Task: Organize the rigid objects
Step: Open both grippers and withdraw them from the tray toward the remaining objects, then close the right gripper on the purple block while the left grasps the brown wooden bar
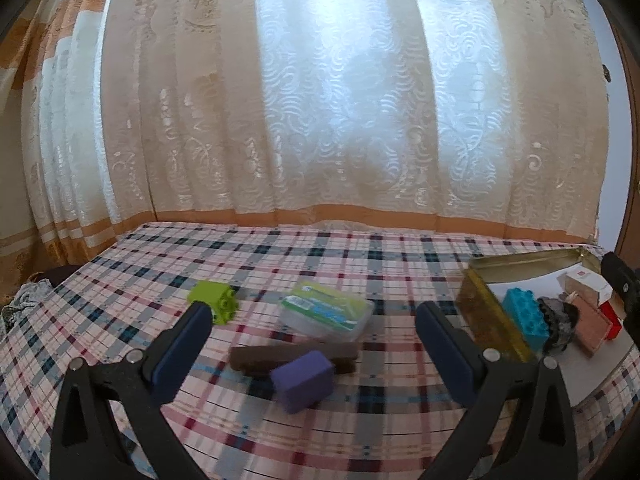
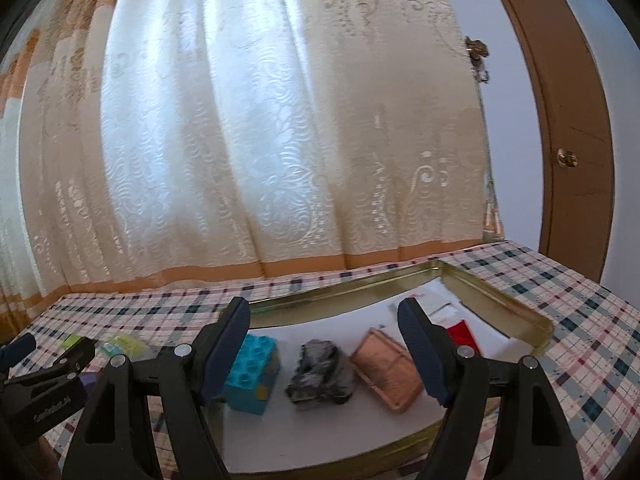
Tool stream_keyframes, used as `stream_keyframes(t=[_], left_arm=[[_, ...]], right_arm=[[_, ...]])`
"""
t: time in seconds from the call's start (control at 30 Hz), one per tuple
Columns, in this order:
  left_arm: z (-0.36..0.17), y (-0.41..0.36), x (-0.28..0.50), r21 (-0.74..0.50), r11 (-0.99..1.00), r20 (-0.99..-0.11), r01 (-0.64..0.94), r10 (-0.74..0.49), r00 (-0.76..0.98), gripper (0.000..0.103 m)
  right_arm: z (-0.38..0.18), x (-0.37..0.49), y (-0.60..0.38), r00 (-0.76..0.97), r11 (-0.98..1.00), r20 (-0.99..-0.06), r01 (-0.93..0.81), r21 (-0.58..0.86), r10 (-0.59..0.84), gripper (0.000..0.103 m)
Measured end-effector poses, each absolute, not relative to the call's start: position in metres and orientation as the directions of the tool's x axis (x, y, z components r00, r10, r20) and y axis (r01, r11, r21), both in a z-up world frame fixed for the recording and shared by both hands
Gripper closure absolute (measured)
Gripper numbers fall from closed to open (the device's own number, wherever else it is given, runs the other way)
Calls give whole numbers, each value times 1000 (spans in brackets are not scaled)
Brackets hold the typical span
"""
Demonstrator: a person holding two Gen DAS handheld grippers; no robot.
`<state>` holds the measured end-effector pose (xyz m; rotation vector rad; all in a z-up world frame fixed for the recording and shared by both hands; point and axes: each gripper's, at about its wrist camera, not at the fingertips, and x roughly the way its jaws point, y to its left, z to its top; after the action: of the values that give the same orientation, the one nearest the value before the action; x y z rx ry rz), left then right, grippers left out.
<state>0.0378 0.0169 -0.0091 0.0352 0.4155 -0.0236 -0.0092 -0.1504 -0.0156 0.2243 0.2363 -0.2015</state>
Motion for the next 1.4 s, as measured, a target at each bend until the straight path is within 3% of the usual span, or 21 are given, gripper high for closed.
stream_keyframes(t=[0.97,1.4], left_arm=[[-12,138,74,-6,984,-446,-176,155,881,1],[-16,168,96,-42,983,-497,-179,135,857,1]], right_arm=[[-14,38,-26,926,982,-359,-53,182,116,25],[-38,67,39,735,936,-579,-263,236,352,25]])
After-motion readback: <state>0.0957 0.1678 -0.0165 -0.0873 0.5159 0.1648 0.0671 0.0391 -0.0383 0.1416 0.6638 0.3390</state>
